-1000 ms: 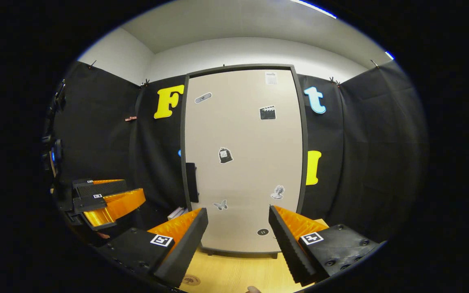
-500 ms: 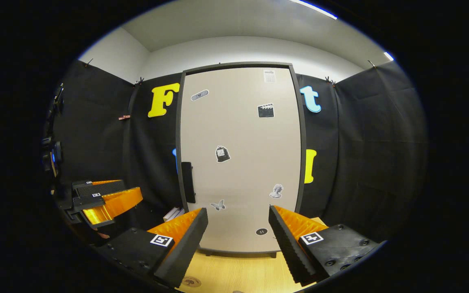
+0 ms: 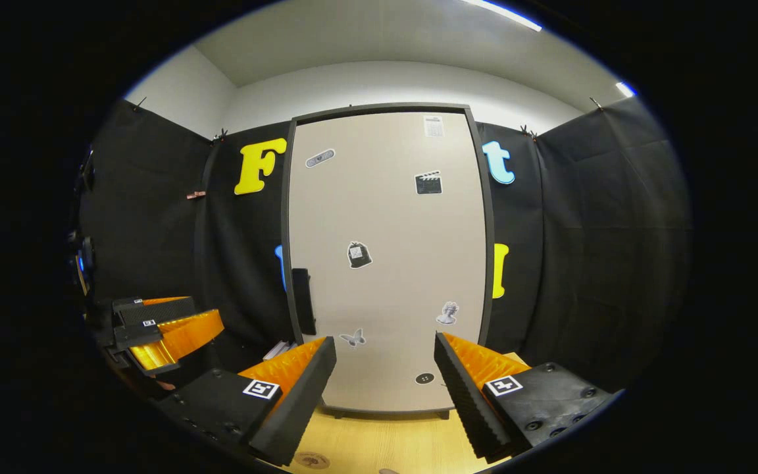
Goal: Open the cabinet door with the right hand, grasp the bottle in the cabinet with the left hand and place it on the coaster, then close the cabinet door with the right hand.
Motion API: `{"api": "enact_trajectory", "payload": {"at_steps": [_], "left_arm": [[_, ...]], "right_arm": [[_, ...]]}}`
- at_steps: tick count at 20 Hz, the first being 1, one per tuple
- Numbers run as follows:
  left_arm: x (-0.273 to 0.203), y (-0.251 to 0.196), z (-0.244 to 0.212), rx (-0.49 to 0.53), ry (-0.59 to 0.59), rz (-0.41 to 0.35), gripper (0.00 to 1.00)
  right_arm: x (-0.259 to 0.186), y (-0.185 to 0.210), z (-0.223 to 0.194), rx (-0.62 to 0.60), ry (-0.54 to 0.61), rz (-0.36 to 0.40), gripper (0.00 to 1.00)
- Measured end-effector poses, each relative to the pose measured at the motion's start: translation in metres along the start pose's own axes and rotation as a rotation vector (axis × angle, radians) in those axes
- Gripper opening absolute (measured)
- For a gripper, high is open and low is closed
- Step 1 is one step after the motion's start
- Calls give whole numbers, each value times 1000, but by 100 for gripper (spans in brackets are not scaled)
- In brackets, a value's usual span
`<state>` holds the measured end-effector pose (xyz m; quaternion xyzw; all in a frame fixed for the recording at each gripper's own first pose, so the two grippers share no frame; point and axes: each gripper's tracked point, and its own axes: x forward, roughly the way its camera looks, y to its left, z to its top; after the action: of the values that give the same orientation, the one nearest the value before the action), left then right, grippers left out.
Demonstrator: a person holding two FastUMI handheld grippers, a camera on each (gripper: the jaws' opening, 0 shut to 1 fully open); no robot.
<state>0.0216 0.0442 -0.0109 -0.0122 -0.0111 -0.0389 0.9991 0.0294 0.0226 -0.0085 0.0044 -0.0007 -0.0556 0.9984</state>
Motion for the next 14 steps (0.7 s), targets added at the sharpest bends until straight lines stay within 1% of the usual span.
{"api": "enact_trajectory", "payload": {"at_steps": [1, 2, 3, 4, 5, 6, 9, 14], "left_arm": [[-1, 4, -2, -2, 3, 2, 96], [-2, 9, -3, -3, 5, 5, 93], [-4, 17, -5, -2, 9, 12, 96], [-5, 24, -7, -3, 13, 18, 93], [-7, 30, -9, -7, 19, 23, 96], [-8, 38, -11, -12, 26, 26, 93], [-11, 59, -17, -17, 36, 30, 93], [-17, 90, -20, 4, 33, 40, 93]], "right_arm": [[2, 4, -1, 0, 2, 1, 97], [6, 9, -2, -2, 2, 5, 97], [10, 15, -2, -4, 0, 8, 97], [14, 23, -4, -7, -1, 14, 97], [18, 31, -5, -8, -2, 22, 97], [23, 39, -6, -10, -5, 29, 97], [38, 61, -10, -19, -8, 38, 97], [67, 94, -16, -27, -16, 47, 97]]}}
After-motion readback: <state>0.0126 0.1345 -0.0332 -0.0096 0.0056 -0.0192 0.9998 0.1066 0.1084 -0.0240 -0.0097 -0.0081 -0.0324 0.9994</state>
